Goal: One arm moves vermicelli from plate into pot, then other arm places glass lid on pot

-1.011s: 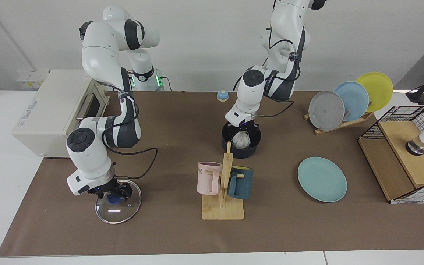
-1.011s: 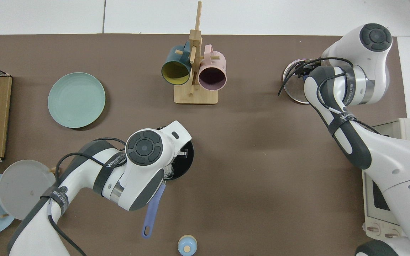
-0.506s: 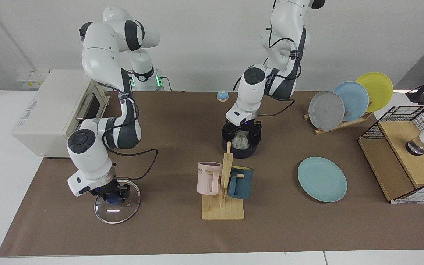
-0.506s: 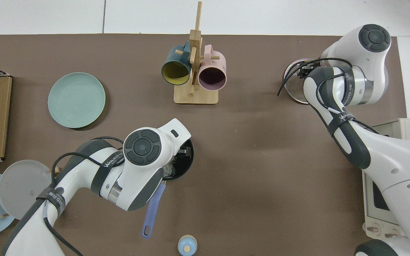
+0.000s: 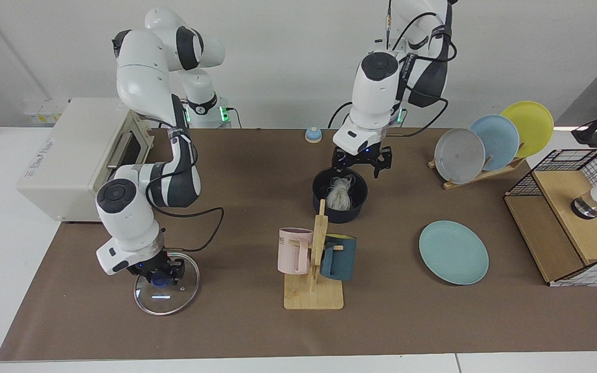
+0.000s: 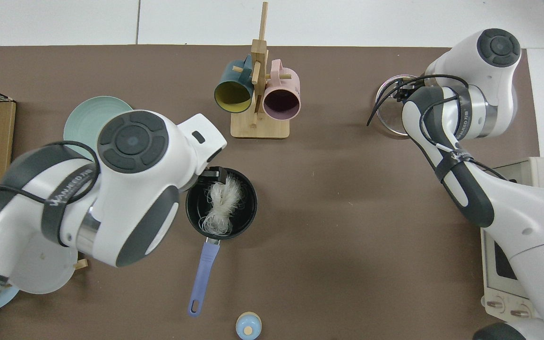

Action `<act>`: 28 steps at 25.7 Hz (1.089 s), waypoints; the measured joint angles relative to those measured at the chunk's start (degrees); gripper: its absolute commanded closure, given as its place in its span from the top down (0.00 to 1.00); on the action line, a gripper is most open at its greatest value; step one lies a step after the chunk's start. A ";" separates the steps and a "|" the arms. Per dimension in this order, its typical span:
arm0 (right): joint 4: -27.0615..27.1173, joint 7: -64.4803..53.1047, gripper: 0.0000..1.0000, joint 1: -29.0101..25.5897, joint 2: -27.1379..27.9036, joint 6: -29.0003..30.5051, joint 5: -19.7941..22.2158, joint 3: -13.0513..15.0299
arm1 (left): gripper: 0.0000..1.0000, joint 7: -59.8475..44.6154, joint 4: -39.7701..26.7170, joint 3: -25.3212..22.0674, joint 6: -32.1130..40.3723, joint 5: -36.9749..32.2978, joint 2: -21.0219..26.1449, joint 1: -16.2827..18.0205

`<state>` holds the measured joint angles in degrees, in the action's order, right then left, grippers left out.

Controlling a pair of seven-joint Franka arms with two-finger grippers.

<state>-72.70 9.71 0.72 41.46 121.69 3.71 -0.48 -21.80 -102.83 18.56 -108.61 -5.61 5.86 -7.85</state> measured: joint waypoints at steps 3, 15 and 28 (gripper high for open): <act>-0.18 0.36 0.00 0.38 -2.52 -2.51 -0.08 -0.06 | 1.00 6.32 1.85 -0.50 1.94 -0.01 -0.59 3.97; -14.28 6.59 0.00 5.16 -21.56 -9.90 -0.13 -0.47 | 1.00 23.72 8.66 -14.36 8.59 -0.01 -1.85 7.72; -20.20 28.92 0.00 24.30 -32.37 -19.34 -0.25 -1.20 | 1.00 28.59 12.11 -22.07 14.20 3.90 -4.30 3.39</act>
<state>-92.90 38.63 25.02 9.09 102.35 3.46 -1.67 6.79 -90.72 -3.51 -94.40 -1.71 1.56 -4.47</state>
